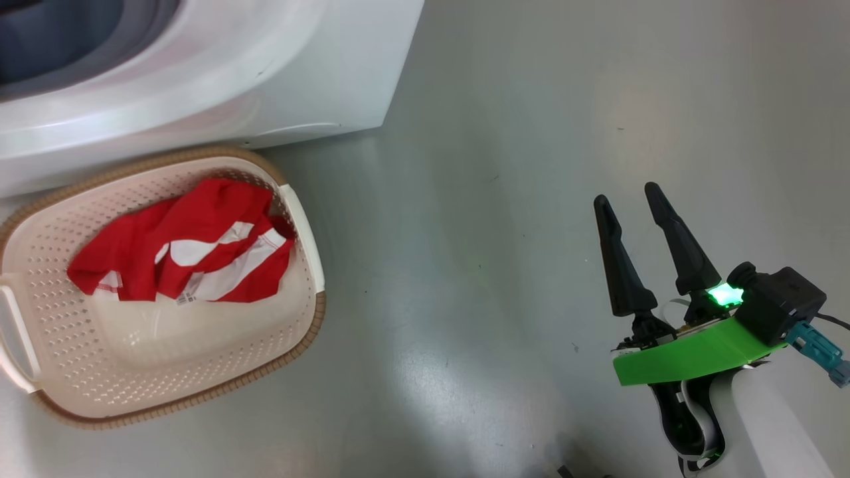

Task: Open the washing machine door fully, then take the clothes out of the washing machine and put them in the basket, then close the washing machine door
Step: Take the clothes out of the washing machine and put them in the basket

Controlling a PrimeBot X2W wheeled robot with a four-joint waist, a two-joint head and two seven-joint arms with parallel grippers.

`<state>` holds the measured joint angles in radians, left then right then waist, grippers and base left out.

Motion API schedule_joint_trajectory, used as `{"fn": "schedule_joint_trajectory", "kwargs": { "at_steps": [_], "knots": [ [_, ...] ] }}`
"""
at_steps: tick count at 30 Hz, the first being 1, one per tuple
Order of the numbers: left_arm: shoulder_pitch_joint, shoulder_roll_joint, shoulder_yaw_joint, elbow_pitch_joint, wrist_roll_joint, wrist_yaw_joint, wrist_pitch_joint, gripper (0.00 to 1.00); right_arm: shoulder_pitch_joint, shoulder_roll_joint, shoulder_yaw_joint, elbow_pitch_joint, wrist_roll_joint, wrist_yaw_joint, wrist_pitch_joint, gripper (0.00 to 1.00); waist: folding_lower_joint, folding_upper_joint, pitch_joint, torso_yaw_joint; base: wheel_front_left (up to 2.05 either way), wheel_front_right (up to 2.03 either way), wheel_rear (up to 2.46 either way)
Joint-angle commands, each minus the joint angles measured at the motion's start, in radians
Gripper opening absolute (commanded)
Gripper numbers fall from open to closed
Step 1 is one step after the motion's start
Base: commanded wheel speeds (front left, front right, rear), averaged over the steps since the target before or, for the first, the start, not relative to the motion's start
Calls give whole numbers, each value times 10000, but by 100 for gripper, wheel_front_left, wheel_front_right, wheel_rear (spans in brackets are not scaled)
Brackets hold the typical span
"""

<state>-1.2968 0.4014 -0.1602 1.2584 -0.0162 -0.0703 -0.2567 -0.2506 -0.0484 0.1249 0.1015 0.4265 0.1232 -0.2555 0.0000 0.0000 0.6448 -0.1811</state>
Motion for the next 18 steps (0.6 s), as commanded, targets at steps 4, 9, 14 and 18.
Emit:
{"fn": "schedule_joint_trajectory", "kwargs": {
  "at_steps": [4,9,14,18],
  "knots": [
    [-123,593,40,48,-64,89,-32,0,93,-18,243,-239,71,75,-63,100,0,0,-87,45,0,0,0],
    [-161,582,-23,123,-117,62,-36,0,56,-18,261,-241,68,75,-63,100,0,0,-125,58,0,0,0],
    [-171,459,55,135,-369,-31,-45,0,62,-18,228,-209,59,75,-63,100,0,0,-220,93,0,0,0],
    [59,267,474,-360,-945,-167,-48,0,121,-18,162,-160,52,75,-63,100,0,0,-408,156,0,0,0]
  ]
}}
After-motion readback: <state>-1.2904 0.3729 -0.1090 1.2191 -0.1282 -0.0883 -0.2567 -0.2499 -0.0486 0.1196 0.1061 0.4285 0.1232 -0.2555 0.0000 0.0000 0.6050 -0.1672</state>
